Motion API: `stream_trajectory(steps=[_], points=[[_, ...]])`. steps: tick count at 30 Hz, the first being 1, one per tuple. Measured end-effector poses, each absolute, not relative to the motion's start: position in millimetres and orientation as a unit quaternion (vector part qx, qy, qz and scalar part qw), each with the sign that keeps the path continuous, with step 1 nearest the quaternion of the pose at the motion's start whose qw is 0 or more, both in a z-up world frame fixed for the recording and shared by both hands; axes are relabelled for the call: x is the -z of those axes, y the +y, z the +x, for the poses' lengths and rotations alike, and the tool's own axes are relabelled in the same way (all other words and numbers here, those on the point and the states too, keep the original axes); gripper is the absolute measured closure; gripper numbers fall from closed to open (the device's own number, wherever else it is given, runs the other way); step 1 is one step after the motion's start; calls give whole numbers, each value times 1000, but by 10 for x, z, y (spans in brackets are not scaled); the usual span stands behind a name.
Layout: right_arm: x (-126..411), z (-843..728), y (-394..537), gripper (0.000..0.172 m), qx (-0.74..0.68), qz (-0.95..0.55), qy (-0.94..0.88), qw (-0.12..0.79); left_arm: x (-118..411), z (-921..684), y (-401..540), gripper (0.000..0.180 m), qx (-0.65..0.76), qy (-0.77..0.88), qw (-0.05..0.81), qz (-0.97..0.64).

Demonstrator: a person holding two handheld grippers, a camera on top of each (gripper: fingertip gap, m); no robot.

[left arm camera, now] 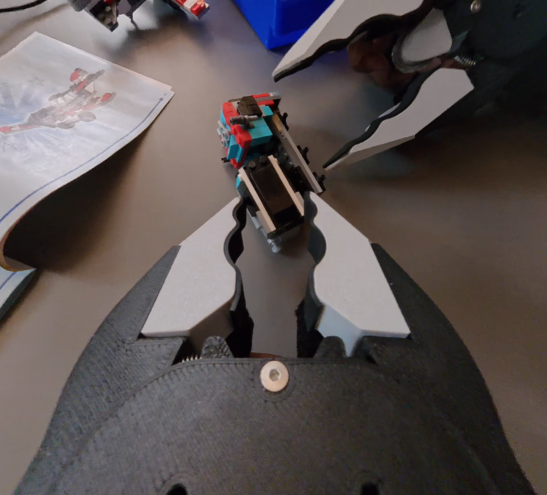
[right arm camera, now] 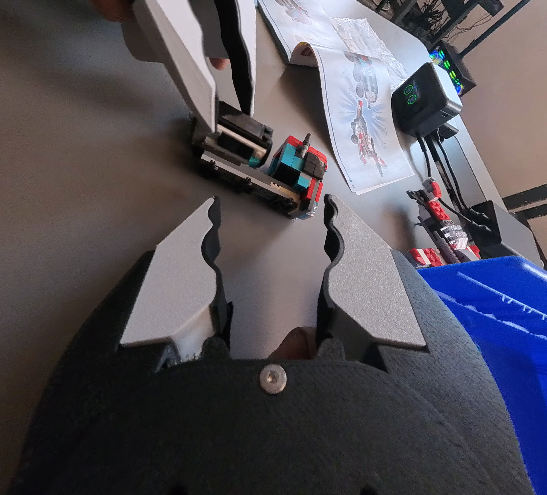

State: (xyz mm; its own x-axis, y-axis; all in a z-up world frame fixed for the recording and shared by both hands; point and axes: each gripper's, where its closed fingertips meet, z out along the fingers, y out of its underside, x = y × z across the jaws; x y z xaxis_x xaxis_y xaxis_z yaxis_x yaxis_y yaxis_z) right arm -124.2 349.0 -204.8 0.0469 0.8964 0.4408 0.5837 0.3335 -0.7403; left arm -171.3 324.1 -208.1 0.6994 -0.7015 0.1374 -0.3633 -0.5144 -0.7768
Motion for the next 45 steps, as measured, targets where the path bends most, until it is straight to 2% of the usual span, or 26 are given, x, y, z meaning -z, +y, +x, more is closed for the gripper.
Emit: stream_trajectory(steps=[7,10,18,26,45], points=[[2041,-1239,3463,99,-173,-543,-674,470,2055,-1825,3315,142,402,177,311,-843],[2041,-1240,3464,99,-173,-542,-674,471,2042,-1938,3378,143,437,131,297,-839],[2017,-1261,3480,100,-161,-525,-676,491,2049,-2115,3435,142,393,146,318,-850],[1991,-1278,3480,101,-162,-515,-676,502,2041,-2283,3494,148,361,153,335,-857],[2021,-1437,3528,102,-104,-448,-709,535,1980,-2012,3506,132,390,236,307,-835]])
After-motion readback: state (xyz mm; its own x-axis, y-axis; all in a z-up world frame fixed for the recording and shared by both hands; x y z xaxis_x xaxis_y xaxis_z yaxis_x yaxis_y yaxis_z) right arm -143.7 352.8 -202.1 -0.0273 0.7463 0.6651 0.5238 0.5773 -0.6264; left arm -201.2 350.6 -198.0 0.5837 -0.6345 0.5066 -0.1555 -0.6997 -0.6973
